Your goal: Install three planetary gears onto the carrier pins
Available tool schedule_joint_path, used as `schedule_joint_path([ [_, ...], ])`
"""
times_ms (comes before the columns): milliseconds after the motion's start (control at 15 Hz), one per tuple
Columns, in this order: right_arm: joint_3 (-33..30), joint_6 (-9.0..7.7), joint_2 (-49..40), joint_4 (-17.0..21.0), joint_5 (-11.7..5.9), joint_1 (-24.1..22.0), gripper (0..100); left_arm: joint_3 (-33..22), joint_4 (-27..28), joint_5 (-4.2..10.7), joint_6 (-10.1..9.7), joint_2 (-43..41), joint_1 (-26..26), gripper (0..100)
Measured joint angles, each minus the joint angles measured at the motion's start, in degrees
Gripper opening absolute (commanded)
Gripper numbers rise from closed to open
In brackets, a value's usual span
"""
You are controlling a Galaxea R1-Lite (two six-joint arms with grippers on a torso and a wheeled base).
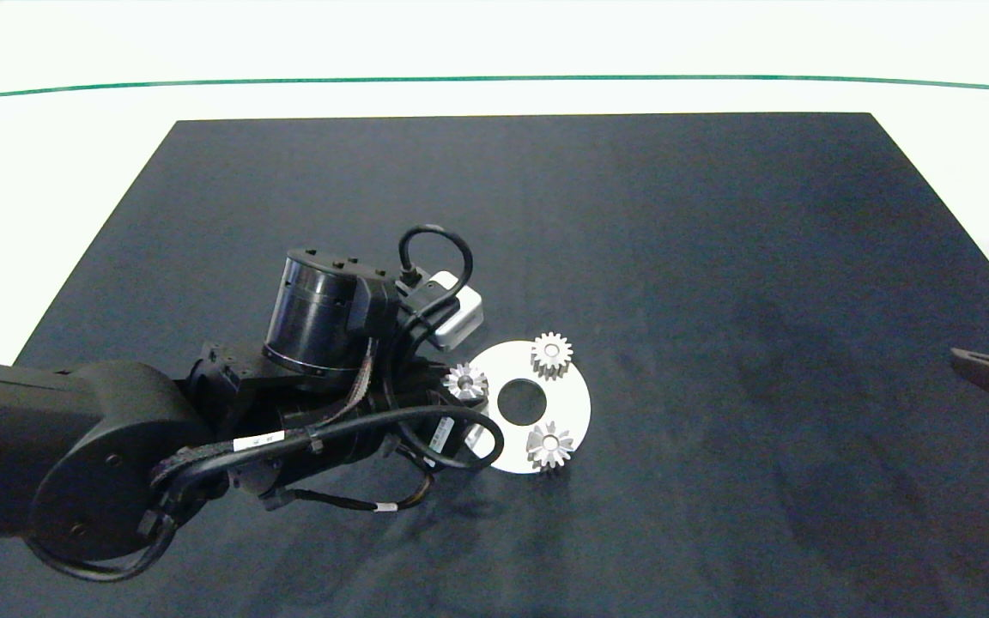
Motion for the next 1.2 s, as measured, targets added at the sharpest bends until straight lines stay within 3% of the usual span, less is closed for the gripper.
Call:
schedule_joint_path([
  [600,0.0,-0.10,0.0,0.0,0.02,0.1,100,0.9,-0.5,-0.13,0.02,0.0,0.9,19],
  [667,0.0,-0.10,0.0,0.0,0.00,0.1,100,0.9,-0.6,-0.13,0.00,0.0,0.8,100],
  [1200,0.1,0.09,0.8,0.1,0.00,0.0,100,1.3,-1.2,-0.18,-0.45,-0.9,1.2,100],
])
